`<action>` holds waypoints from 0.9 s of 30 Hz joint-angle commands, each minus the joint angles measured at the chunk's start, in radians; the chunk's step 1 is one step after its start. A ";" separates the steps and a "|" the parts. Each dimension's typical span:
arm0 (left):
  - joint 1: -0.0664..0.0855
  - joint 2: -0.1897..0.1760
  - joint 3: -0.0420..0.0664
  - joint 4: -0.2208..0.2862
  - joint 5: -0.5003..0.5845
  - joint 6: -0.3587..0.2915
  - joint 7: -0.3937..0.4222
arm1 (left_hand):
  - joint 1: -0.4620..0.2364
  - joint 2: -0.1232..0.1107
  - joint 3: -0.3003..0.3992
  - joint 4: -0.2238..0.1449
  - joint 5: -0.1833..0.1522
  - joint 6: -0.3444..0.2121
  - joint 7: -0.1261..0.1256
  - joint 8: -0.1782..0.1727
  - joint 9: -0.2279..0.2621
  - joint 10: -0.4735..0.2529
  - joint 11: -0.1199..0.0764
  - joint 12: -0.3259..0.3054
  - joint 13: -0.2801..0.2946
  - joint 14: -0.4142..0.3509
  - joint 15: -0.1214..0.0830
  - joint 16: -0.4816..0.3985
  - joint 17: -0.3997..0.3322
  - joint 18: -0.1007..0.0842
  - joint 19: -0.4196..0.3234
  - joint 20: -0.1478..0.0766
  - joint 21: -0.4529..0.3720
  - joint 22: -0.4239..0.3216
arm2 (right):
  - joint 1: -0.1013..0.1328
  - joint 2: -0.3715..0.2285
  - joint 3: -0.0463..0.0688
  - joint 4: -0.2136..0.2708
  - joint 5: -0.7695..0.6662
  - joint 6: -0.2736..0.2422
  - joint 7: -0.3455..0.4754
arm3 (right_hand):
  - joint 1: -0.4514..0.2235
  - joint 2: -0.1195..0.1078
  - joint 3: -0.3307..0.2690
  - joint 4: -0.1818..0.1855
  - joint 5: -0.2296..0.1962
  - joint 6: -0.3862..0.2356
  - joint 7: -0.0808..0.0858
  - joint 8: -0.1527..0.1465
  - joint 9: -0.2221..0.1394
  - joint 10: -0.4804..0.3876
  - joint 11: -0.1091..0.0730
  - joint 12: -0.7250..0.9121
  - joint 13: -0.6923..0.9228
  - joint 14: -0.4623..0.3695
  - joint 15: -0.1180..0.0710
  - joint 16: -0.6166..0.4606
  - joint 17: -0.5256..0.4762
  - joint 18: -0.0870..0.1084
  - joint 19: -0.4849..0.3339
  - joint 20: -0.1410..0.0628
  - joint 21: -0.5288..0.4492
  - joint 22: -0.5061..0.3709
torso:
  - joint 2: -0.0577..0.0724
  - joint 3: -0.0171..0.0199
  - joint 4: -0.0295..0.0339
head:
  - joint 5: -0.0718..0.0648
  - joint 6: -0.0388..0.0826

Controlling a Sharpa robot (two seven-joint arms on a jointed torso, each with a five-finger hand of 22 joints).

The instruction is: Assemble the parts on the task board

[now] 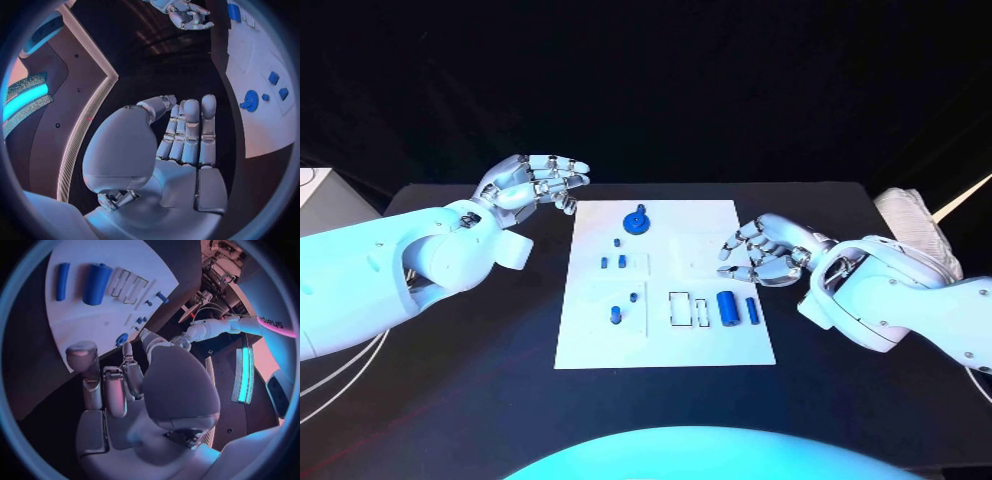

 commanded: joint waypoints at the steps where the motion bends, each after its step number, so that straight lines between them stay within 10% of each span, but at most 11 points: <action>1: -0.005 -0.005 0.001 0.007 0.008 0.016 0.006 | -0.009 0.000 0.003 0.002 -0.003 -0.006 0.000 0.001 -0.001 -0.007 0.002 0.004 -0.001 -0.007 0.003 -0.005 -0.002 0.015 -0.007 -0.003 0.001 -0.001 | -0.004 -0.031 -0.003 0.017 0.020 0.051 -0.083 | -0.041 0.006 -0.030 -0.001 0.024 -0.005 -0.001 0.014 0.006 0.034 0.001 0.053 0.107 0.094 -0.002 0.014 0.211 -0.021 0.014 0.000 0.035 0.034 | -0.005 0.0020 -0.0039 | -0.010 -0.002; 27: -0.009 -0.010 0.001 0.018 0.009 0.019 0.004 | -0.009 0.000 0.004 0.001 -0.003 -0.006 0.000 0.001 -0.001 -0.007 0.001 0.004 0.000 -0.007 0.003 -0.005 -0.002 0.015 -0.007 -0.003 0.000 -0.001 | -0.083 0.022 -0.015 -0.009 -0.157 0.044 -0.276 | -0.124 0.027 -0.157 0.003 0.050 0.007 -0.013 0.049 0.014 0.104 -0.006 0.123 0.236 0.104 -0.008 0.031 0.263 -0.037 0.044 -0.005 0.126 0.122 | -0.001 0.0023 -0.0039 | -0.010 -0.010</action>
